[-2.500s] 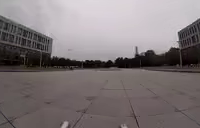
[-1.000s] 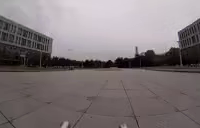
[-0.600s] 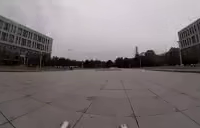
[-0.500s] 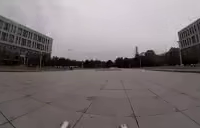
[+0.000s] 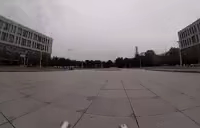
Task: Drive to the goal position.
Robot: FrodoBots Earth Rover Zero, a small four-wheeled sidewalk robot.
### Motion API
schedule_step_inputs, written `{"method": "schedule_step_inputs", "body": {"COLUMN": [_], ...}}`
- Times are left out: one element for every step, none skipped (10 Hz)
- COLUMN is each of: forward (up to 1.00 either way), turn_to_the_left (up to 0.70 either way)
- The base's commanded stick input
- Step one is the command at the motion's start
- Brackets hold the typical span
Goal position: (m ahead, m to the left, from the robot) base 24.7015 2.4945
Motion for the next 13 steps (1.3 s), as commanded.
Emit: {"method": "schedule_step_inputs", "body": {"forward": [0.05, 0.05, 0.05, 0.05, 0.05, 0.05, 0.05, 0.05, 0.05, 0.05, 0.05, 0.05, 0.05], "turn_to_the_left": [0.00, 0.00, 0.00, 0.00, 0.00, 0.00, 0.00, 0.00, 0.00, 0.00, 0.00, 0.00, 0.00]}}
